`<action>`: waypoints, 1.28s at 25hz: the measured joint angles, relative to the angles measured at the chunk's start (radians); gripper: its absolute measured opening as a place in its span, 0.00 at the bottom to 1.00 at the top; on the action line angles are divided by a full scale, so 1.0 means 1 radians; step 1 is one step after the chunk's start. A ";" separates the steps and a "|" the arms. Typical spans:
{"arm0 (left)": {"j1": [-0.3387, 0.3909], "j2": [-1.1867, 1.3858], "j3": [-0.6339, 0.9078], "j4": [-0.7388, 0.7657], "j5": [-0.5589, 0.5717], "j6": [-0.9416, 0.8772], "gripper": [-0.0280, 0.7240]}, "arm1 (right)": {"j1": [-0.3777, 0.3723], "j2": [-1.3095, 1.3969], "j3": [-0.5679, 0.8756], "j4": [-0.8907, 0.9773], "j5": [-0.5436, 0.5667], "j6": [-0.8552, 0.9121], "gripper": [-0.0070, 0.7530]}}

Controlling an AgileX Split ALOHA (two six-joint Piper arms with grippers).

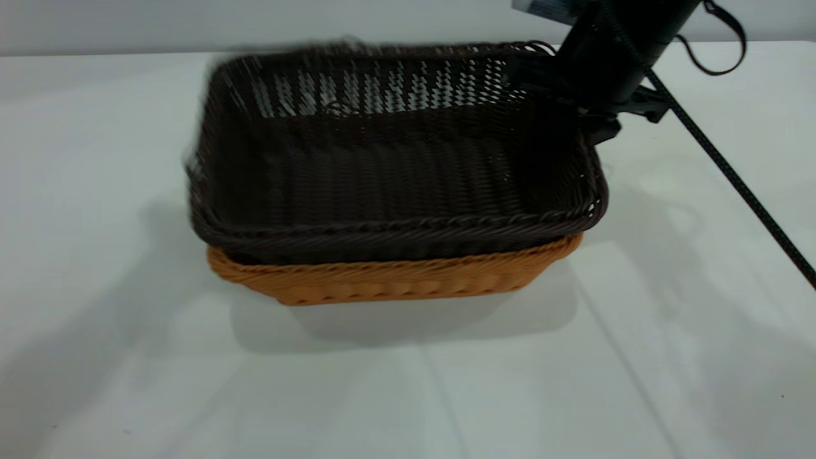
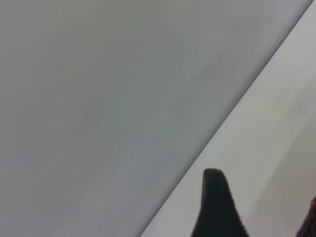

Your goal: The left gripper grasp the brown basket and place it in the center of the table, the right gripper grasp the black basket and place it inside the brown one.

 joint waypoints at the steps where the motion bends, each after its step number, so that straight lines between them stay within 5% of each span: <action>1: 0.000 0.000 0.000 0.000 0.000 0.000 0.62 | -0.003 0.001 0.000 -0.001 0.000 0.006 0.15; 7: 0.000 0.000 0.000 0.000 0.000 0.000 0.62 | -0.001 0.001 0.000 -0.004 -0.011 0.034 0.22; 15: 0.000 -0.021 0.002 0.001 0.033 -0.001 0.62 | 0.009 -0.026 0.000 0.002 0.095 -0.059 0.73; 18: 0.000 -0.063 0.003 0.003 0.066 -0.001 0.62 | 0.009 -0.079 0.000 -0.050 0.165 -0.091 0.83; 25: 0.000 -0.166 0.003 0.010 0.150 -0.056 0.62 | 0.009 -0.239 0.000 -0.110 0.222 -0.040 0.77; 32: 0.000 -0.319 0.003 0.117 0.338 -0.178 0.62 | 0.009 -0.511 0.000 -0.188 0.427 0.010 0.70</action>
